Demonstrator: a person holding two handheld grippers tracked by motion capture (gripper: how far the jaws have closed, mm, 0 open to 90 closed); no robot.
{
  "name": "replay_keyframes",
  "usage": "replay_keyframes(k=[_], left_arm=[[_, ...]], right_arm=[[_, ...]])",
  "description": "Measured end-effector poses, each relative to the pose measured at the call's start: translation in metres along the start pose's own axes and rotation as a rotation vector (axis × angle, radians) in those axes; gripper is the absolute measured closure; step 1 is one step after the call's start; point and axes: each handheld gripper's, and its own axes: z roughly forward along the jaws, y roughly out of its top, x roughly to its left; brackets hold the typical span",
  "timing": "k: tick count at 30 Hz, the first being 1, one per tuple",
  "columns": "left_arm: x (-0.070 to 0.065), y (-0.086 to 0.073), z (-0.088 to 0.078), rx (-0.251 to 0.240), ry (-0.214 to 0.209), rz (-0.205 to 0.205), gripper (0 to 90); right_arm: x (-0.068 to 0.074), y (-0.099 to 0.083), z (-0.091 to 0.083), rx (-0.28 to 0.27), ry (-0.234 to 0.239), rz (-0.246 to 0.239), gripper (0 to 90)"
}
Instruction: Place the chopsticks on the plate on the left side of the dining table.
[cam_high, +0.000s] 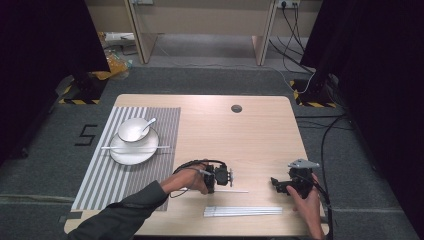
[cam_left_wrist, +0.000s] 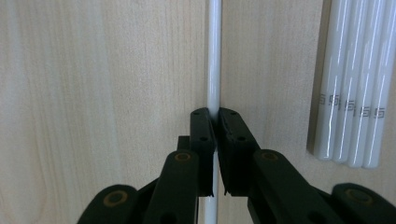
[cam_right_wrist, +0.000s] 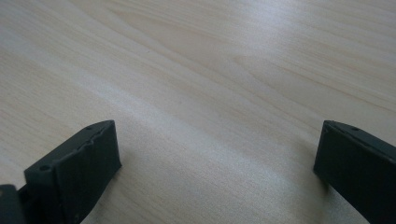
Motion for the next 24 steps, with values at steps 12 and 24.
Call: replay_keyframes(k=[12, 24], left_arm=[[0.000, -0.005, 0.000, 0.005, 0.007, 0.014, 84.7], [0.016, -0.035, -0.025, 0.043, 0.045, -0.022, 84.7]], right_arm=[[0.000, 0.000, 0.000, 0.001, 0.000, 0.001, 0.3], [0.000, 0.000, 0.000, -0.001, 0.000, -0.002, 0.3]])
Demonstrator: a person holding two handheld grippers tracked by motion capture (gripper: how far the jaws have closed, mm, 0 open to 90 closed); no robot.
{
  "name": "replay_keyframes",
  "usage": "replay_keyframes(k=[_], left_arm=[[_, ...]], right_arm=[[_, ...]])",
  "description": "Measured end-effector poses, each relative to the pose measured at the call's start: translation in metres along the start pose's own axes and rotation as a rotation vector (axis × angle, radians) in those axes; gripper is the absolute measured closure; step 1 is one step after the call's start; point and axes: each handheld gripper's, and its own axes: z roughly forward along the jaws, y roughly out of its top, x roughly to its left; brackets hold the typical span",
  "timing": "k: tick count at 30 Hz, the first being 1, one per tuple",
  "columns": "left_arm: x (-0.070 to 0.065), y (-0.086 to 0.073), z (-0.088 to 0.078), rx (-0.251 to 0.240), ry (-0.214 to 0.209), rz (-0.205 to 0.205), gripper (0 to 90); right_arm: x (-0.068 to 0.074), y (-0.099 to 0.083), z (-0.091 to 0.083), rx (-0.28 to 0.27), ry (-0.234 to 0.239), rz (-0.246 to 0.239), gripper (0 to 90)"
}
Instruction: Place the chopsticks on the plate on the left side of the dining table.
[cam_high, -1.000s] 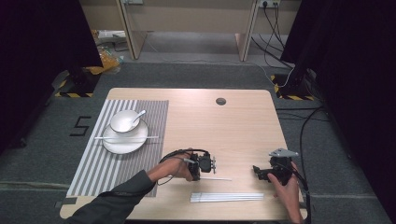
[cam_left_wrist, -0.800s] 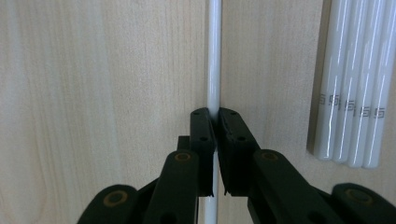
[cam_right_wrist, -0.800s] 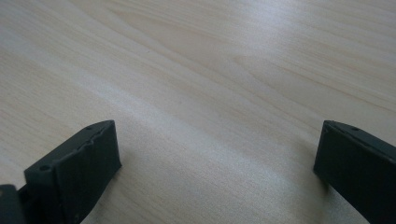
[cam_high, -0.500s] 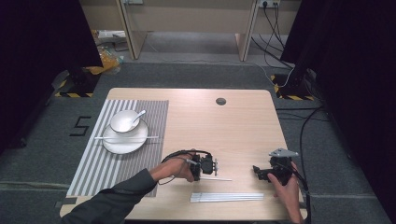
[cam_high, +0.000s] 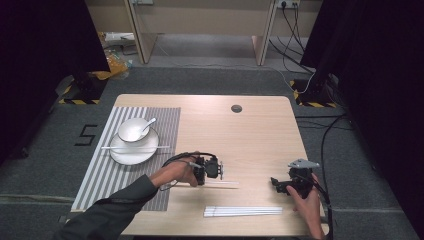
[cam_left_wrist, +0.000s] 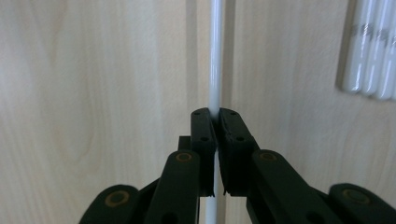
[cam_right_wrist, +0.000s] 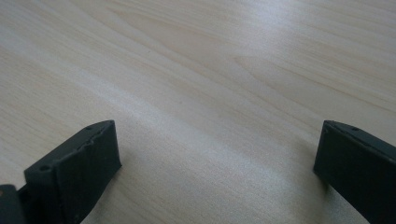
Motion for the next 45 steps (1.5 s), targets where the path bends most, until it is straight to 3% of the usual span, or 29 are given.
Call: replay_keyframes(k=[16, 23, 25, 34, 45], left_arm=[[0.033, -0.104, -0.037, 0.007, 0.084, -0.221, 84.7], [0.044, -0.142, -0.035, 0.022, 0.127, -0.315, 84.6], [0.048, -0.151, -0.034, 0.022, 0.121, -0.339, 84.6], [0.057, -0.166, -0.027, 0.040, 0.122, -0.393, 84.7], [0.062, -0.175, -0.014, 0.075, 0.118, -0.416, 84.5]], right_arm=[[0.000, 0.000, 0.000, 0.000, 0.000, 0.000, 0.2], [0.000, 0.000, 0.000, 0.000, 0.000, 0.000, 0.2], [0.000, 0.000, 0.000, 0.000, 0.000, 0.000, 0.3], [0.000, 0.000, 0.000, 0.000, 0.000, -0.001, 0.3], [0.000, 0.000, 0.000, 0.001, 0.000, 0.002, 0.3]])
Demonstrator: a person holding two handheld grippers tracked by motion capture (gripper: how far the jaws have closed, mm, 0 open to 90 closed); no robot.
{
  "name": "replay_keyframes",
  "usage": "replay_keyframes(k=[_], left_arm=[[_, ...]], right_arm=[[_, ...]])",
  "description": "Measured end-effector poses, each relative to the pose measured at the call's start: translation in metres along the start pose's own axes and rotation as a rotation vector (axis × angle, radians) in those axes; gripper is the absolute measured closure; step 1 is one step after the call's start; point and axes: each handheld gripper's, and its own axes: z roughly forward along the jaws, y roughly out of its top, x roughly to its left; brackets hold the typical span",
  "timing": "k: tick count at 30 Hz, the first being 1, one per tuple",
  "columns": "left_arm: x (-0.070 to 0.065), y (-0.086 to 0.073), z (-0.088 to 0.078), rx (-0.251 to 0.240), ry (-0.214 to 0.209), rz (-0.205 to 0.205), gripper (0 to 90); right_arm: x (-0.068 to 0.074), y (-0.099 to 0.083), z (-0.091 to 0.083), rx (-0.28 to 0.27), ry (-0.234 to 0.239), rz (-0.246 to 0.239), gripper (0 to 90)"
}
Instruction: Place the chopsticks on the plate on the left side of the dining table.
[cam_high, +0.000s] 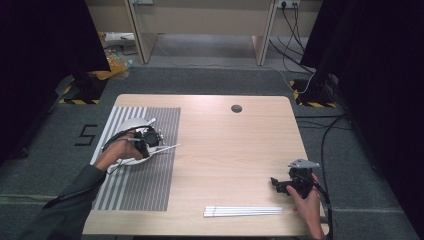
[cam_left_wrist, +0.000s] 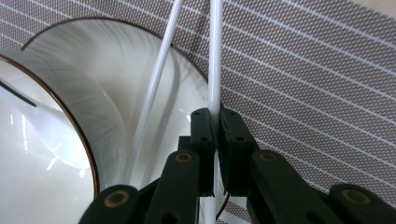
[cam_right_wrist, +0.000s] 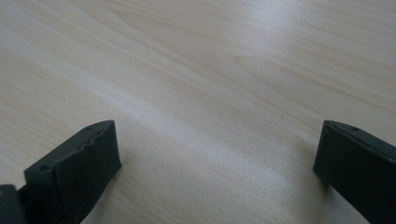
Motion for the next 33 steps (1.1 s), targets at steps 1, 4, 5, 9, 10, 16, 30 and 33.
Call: replay_keyframes(k=[1, 4, 5, 9, 10, 16, 30, 33], left_arm=[[0.000, -0.001, 0.004, 0.015, -0.001, 0.002, 84.5], [0.003, -0.003, 0.006, 0.014, 0.010, -0.008, 85.7], [0.003, -0.003, 0.006, 0.015, 0.013, -0.008, 86.3], [0.005, -0.004, 0.007, 0.026, 0.024, -0.009, 84.7], [0.004, -0.005, 0.007, 0.021, 0.021, -0.016, 83.8], [0.005, -0.012, 0.009, 0.026, 0.032, -0.026, 77.4], [0.012, -0.038, 0.011, 0.011, 0.139, -0.090, 69.1], [0.013, -0.041, 0.010, 0.006, 0.146, -0.110, 66.3]], right_arm=[[0.000, 0.000, 0.000, -0.001, 0.000, -0.002, 0.2], [0.000, 0.000, 0.000, -0.001, 0.000, -0.002, 0.3], [0.000, 0.000, 0.000, -0.001, 0.000, -0.002, 0.2], [0.000, 0.000, 0.000, 0.000, 0.000, 0.000, 0.2], [0.000, 0.000, 0.000, -0.001, 0.000, -0.002, 0.3], [0.000, 0.000, 0.000, -0.001, 0.000, -0.002, 0.2], [0.000, 0.000, 0.000, -0.001, 0.000, -0.002, 0.2], [0.000, 0.000, 0.000, -0.001, 0.000, -0.002, 0.3]])
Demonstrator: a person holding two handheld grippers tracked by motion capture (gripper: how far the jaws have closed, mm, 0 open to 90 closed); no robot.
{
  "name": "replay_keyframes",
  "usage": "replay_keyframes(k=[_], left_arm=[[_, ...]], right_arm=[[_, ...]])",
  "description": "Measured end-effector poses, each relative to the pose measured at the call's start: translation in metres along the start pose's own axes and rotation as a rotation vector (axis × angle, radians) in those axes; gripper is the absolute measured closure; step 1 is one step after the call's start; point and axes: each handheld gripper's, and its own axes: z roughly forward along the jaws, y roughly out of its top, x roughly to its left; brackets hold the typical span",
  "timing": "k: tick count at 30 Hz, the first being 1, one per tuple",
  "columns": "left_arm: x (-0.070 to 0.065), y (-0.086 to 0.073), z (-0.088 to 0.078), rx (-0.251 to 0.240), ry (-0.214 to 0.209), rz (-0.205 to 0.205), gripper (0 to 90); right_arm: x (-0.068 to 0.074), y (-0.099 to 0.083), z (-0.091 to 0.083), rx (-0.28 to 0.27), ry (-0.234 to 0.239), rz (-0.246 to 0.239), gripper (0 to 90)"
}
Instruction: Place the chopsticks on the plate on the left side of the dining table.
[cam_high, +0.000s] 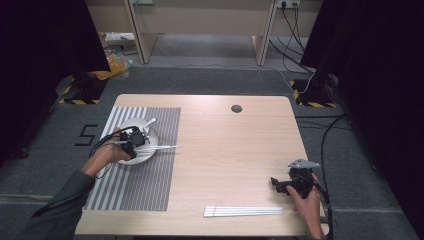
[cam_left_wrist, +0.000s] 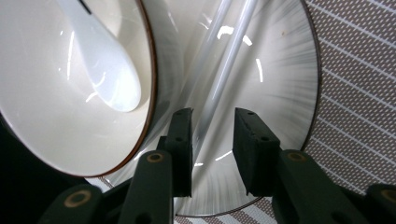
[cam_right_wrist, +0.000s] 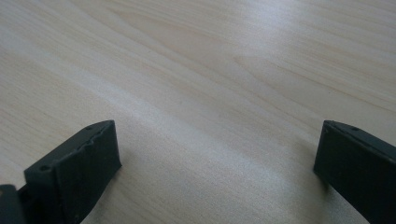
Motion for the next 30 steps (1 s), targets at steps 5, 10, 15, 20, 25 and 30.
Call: replay_keyframes(k=[5, 10, 15, 20, 25, 30], left_arm=[[0.004, -0.006, 0.002, 0.003, -0.010, -0.020, 63.3], [0.008, -0.013, 0.006, 0.032, 0.007, -0.039, 60.9], [0.012, -0.018, 0.009, 0.027, 0.001, -0.065, 60.9], [0.010, -0.019, 0.007, 0.017, 0.015, -0.065, 60.4], [0.007, -0.017, -0.001, 0.006, 0.020, -0.051, 59.4], [-0.003, -0.009, -0.012, -0.030, 0.027, -0.016, 59.7]], right_arm=[[0.000, 0.000, 0.000, 0.001, 0.000, 0.002, 0.3], [0.000, 0.000, 0.000, 0.000, 0.000, 0.000, 0.3], [0.000, 0.000, 0.000, 0.000, 0.000, 0.000, 0.3], [0.000, 0.000, 0.000, 0.000, 0.000, -0.001, 0.3], [0.000, 0.000, 0.000, 0.000, 0.000, 0.000, 0.3], [0.000, 0.000, 0.000, 0.000, 0.000, 0.000, 0.3]])
